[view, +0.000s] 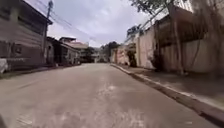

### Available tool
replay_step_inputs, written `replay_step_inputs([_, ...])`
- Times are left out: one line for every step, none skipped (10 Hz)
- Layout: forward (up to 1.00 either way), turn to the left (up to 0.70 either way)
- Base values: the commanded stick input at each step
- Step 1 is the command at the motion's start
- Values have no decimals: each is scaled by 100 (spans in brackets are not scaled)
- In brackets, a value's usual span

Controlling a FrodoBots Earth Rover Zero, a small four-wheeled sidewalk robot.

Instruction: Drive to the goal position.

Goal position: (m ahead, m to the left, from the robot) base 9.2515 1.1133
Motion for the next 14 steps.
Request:
replay_step_inputs([100,0])
replay_step_inputs([100,0])
replay_step_inputs([100,0])
replay_step_inputs([100,0])
replay_step_inputs([100,0])
replay_step_inputs([100,0])
replay_step_inputs([100,0])
replay_step_inputs([100,0])
replay_step_inputs([100,0])
replay_step_inputs([100,0])
replay_step_inputs([100,0])
replay_step_inputs([100,0])
replay_step_inputs([100,0])
replay_step_inputs([100,0])
